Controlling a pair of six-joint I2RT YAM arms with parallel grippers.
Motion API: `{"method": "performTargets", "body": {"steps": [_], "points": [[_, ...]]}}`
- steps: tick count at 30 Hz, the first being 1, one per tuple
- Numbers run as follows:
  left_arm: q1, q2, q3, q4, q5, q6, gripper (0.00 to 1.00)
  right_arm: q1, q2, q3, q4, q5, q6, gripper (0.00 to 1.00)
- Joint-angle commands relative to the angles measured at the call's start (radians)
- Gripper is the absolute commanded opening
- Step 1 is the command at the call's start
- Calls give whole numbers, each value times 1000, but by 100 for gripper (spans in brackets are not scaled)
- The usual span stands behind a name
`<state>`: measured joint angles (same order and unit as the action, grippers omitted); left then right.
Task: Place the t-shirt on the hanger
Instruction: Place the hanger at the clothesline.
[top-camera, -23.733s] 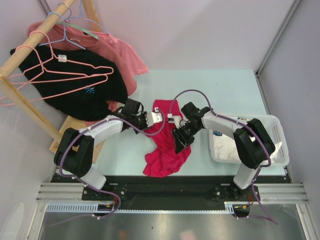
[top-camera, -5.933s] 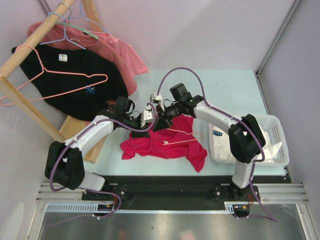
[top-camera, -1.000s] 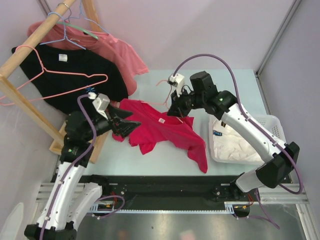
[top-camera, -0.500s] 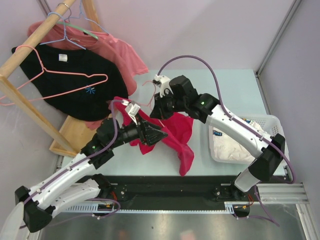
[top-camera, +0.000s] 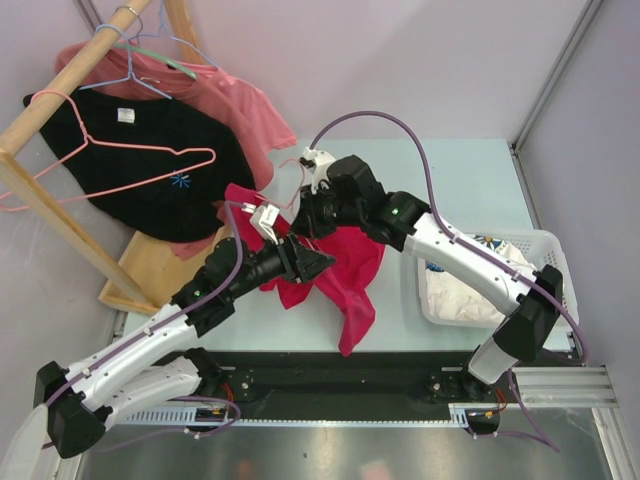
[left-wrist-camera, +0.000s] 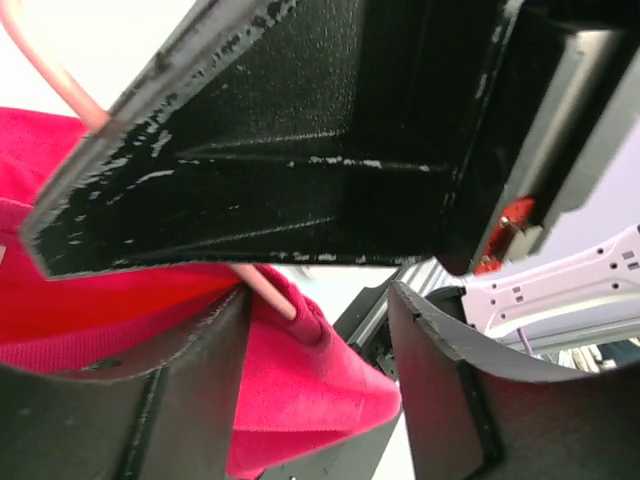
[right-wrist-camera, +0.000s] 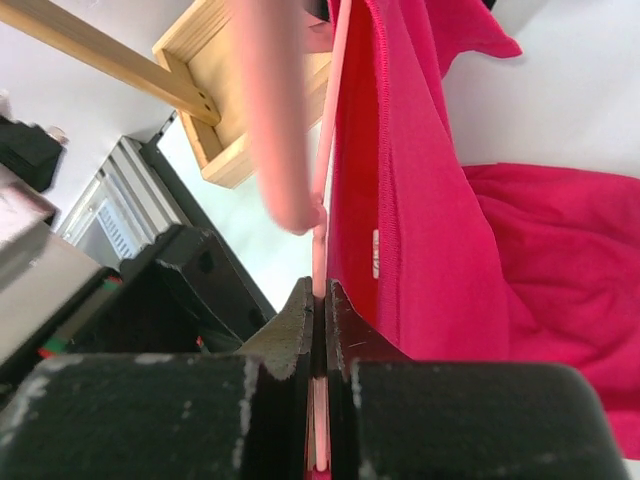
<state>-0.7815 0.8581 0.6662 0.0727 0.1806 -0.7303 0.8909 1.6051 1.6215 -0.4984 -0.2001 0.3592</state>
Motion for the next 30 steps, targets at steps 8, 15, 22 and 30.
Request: {"method": "performTargets", "body": {"steps": [8,15,22,30], "points": [[-5,1,27,-52,-70,-178,29,26,33,116,101,8,53,0],[22,-10,110,-217,-136,-210,0,13,47,135,124,-55,20,53],[65,-4,200,-199,-133,-222,0,-93,-22,117,110,-56,-6,100],[94,140,426,-247,-274,-264,0,-272,-122,69,78,-47,-43,99]]}}
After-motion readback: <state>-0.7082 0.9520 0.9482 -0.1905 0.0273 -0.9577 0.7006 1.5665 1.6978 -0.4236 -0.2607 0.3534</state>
